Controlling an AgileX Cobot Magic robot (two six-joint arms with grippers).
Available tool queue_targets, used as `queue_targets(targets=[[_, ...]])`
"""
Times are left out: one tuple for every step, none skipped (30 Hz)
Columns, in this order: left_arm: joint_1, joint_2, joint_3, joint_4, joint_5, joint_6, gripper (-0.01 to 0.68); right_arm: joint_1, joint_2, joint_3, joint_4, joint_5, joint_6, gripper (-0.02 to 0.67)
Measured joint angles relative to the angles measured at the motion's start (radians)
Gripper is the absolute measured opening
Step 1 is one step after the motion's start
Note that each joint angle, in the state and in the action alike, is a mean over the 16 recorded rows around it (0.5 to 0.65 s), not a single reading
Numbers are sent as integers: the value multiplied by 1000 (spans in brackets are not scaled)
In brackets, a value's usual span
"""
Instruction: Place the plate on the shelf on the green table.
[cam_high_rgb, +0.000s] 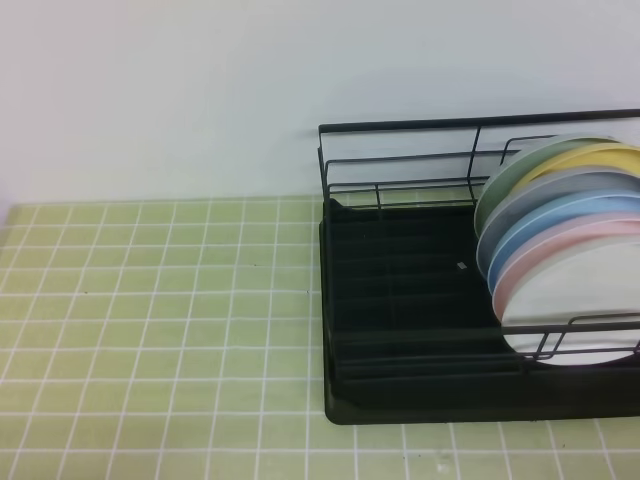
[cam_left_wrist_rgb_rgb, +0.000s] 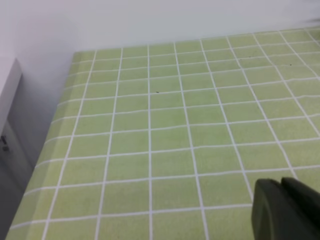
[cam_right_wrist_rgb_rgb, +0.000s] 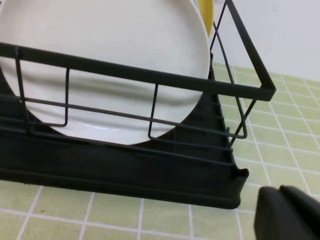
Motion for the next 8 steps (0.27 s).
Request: queue_targets(targets=[[0,0,0,0,0,0,-2,0,0,0,0,0,0,-1],[0,0,0,0,0,0,-2,0,0,0,0,0,0,-1],[0,0,0,0,0,0,-2,0,0,0,0,0,0,-1],[0,0,0,0,0,0,-2,0,0,0,0,0,0,-1],[0,0,0,0,0,0,-2,0,0,0,0,0,0,-1],[0,0,0,0,0,0,-2,0,0,0,0,0,0,-1],[0,0,0,0,1,0,-2,0,0,0,0,0,0,-1],[0,0,0,0,1,0,-2,0,0,0,0,0,0,-1]])
